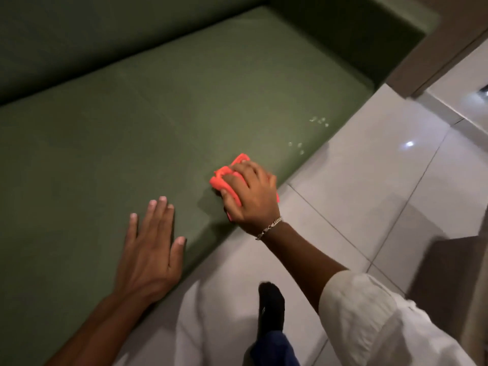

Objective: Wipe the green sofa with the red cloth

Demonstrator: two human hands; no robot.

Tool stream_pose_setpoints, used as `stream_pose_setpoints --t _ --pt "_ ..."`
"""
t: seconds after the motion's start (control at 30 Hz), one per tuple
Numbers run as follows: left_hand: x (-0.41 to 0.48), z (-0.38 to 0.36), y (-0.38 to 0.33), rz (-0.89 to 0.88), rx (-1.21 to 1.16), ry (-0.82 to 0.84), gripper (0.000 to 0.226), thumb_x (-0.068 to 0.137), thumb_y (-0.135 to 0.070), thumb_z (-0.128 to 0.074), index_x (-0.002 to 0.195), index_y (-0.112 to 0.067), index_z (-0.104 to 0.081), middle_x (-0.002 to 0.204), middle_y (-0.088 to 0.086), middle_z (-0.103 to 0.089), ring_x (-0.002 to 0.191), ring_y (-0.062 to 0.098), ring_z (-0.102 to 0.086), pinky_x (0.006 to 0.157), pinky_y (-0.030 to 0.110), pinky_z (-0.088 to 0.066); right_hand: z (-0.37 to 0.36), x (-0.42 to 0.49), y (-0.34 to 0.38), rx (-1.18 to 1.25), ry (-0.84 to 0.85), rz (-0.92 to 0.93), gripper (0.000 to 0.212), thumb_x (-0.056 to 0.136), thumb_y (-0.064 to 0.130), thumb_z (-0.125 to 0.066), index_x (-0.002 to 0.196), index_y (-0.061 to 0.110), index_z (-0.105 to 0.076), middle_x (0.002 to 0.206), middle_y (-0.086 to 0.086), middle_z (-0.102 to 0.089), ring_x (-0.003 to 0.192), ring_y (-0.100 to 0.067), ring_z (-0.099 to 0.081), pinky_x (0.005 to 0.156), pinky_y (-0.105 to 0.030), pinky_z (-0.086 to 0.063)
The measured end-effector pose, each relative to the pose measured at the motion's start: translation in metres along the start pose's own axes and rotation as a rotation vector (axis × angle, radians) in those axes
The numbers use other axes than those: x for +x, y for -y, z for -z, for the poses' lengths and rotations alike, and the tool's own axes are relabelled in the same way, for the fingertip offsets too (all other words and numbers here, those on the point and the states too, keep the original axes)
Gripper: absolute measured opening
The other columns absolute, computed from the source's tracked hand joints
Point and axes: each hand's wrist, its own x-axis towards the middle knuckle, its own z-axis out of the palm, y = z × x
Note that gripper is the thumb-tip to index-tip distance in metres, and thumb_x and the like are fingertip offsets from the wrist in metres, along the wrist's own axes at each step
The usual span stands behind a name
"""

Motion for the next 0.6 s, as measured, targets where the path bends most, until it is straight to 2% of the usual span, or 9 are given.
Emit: stream_pose_setpoints --t 0.1,0.23,0.3,0.4,0.43,0.53,0.6 --pt "0.057 -0.018 -0.03 -0.045 0.072 0.007 0.072 0.09 -0.044 -0.026 0.15 -0.004 -0.03 0.163 0.013 -0.021 0.152 0.028 -0.017 0.122 0.054 -0.013 -0.011 0.004 -0.041 -0.061 0.039 0.013 0.036 0.091 0.05 -0.049 0.12 0.032 -0.062 0.135 -0.003 -0.061 0.135 -0.029 -0.047 0.097 -0.049 -0.041" --pt "0.116 -0.038 -0.051 -0.089 0.172 0.034 0.077 0.089 -0.049 -0.026 0.152 -0.004 -0.023 0.164 0.014 -0.015 0.153 0.027 -0.011 0.122 0.055 -0.011 -0.025 0.015 -0.094 -0.1 0.137 0.195 0.049 0.093 0.063 -0.036 0.13 0.036 -0.052 0.146 -0.002 -0.053 0.144 -0.025 -0.034 0.112 -0.058 -0.026" --pt "0.139 -0.044 -0.058 -0.129 0.218 0.045 0.08 0.09 -0.053 -0.025 0.152 -0.004 -0.02 0.165 0.014 -0.012 0.153 0.027 -0.008 0.122 0.055 -0.01 -0.023 0.036 -0.132 -0.135 0.101 0.1 0.05 0.092 0.062 -0.036 0.13 0.034 -0.054 0.145 -0.001 -0.054 0.144 -0.025 -0.036 0.112 -0.06 -0.026" --pt "0.175 -0.048 -0.072 -0.156 0.239 0.066 0.082 0.089 -0.056 -0.023 0.153 -0.004 -0.017 0.165 0.013 -0.01 0.153 0.027 -0.006 0.122 0.056 -0.009 -0.017 0.064 -0.174 -0.116 0.052 -0.209 0.049 0.09 0.06 -0.036 0.125 0.034 -0.059 0.142 0.001 -0.056 0.141 -0.024 -0.039 0.111 -0.059 -0.028" --pt "0.185 -0.049 -0.077 -0.152 0.238 0.07 0.083 0.089 -0.056 -0.023 0.153 -0.004 -0.017 0.165 0.014 -0.011 0.153 0.028 -0.007 0.122 0.055 -0.01 -0.018 0.065 -0.178 -0.098 0.026 -0.209 0.048 0.091 0.06 -0.037 0.125 0.033 -0.06 0.141 0.0 -0.057 0.139 -0.026 -0.041 0.11 -0.058 -0.03" --pt "0.2 -0.05 -0.084 -0.114 0.259 0.061 0.082 0.089 -0.055 -0.025 0.153 -0.004 -0.017 0.164 0.015 -0.014 0.153 0.029 -0.012 0.121 0.056 -0.014 -0.023 0.048 -0.185 -0.056 0.01 0.134 0.046 0.092 0.058 -0.043 0.125 0.03 -0.06 0.139 -0.005 -0.059 0.136 -0.029 -0.046 0.11 -0.056 -0.032" --pt "0.209 -0.051 -0.084 -0.118 0.284 0.062 0.083 0.089 -0.057 -0.024 0.153 -0.004 -0.015 0.165 0.016 -0.013 0.153 0.03 -0.012 0.121 0.056 -0.015 -0.017 0.058 -0.219 -0.062 0.067 0.239 0.046 0.092 0.057 -0.045 0.123 0.027 -0.062 0.138 -0.006 -0.06 0.134 -0.029 -0.048 0.112 -0.055 -0.031"
